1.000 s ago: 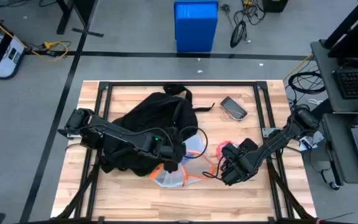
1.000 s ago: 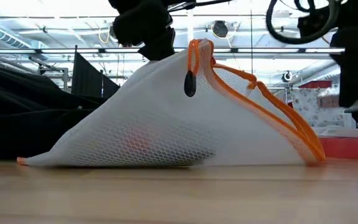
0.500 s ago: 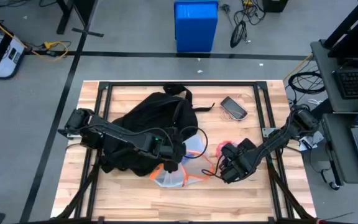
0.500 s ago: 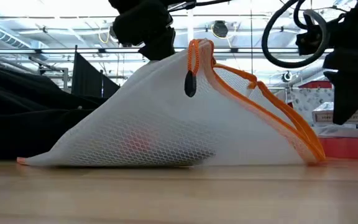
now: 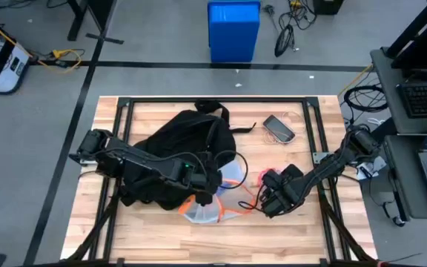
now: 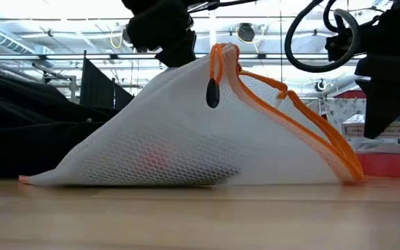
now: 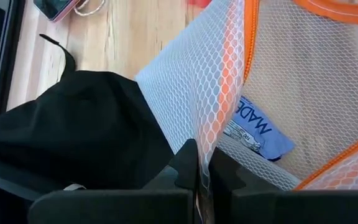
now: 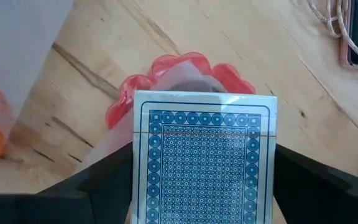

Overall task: Unpack backpack
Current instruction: Remove the blue game card from the orange zip bag

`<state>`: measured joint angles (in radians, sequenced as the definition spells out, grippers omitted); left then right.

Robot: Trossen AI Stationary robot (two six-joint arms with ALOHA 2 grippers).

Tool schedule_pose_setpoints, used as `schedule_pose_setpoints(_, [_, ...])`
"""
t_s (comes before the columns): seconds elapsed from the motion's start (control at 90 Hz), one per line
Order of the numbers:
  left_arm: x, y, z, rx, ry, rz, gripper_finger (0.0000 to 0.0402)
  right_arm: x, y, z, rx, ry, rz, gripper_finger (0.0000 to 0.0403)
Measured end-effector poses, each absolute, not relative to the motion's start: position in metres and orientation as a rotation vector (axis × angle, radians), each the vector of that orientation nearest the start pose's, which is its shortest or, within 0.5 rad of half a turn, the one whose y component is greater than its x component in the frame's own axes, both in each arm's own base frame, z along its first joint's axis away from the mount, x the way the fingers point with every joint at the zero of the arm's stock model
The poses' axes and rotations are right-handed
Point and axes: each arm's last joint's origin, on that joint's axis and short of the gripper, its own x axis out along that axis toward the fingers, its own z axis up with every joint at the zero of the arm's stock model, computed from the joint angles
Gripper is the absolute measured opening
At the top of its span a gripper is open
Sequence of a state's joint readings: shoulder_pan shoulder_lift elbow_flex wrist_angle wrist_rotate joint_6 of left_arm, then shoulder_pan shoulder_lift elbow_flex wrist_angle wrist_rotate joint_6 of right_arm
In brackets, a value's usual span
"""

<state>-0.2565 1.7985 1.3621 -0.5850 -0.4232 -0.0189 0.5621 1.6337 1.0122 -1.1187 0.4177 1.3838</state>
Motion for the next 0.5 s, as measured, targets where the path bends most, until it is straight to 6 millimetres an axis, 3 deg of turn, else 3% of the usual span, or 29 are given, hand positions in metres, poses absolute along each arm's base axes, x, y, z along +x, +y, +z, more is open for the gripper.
schedule_pose_setpoints(0.5, [0.3669, -0.0840, 0.2313, 0.323, 0.961, 0.161, 0.0000, 0.2207, 0.1160, 0.1750, 0.294, 1.217, -0.925, 0.0303])
